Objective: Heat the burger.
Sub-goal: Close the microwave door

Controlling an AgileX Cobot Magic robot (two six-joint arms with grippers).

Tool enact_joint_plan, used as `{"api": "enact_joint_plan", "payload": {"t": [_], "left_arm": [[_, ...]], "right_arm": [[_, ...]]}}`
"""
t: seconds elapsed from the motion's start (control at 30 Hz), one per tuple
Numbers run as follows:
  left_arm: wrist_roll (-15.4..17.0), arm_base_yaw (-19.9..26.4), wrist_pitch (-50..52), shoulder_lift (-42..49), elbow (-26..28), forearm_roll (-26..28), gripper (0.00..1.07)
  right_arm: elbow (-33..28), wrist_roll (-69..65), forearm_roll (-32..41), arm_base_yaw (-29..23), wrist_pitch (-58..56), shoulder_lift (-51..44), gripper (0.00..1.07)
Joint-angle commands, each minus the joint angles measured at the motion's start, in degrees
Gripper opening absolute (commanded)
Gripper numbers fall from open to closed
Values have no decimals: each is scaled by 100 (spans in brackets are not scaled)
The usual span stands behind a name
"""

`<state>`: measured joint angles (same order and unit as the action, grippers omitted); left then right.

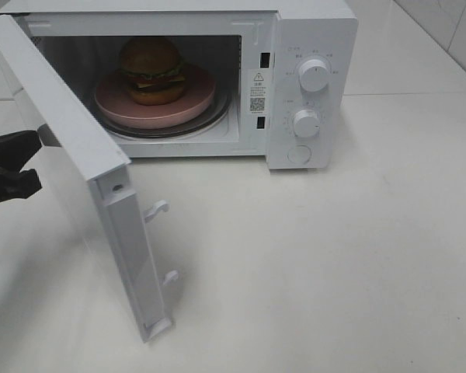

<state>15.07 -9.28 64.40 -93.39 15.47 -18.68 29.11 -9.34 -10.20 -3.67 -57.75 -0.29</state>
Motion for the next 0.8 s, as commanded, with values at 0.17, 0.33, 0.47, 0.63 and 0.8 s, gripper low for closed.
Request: {"api": "enact_joint_plan", "payload": {"t": [0.17, 0.33, 0.47, 0.63, 0.8], "left_arm": [[29, -338, -332, 23, 407, 166, 0], [29, -584, -556, -74, 693, 212, 0], [40, -705, -590, -246, 871, 275, 0], [52, -957, -613, -464, 1134, 344, 0], [40, -1249, -647, -670, 1392, 625, 0]], "right_arm": [[-23, -52, 17, 46, 11, -143, 76], [-23, -52, 17, 46, 11, -143, 76], [-23, -52, 17, 46, 11, -143, 76], [-23, -52, 17, 46, 11, -143, 76], [-23, -52, 17, 46, 11, -143, 76]]}}
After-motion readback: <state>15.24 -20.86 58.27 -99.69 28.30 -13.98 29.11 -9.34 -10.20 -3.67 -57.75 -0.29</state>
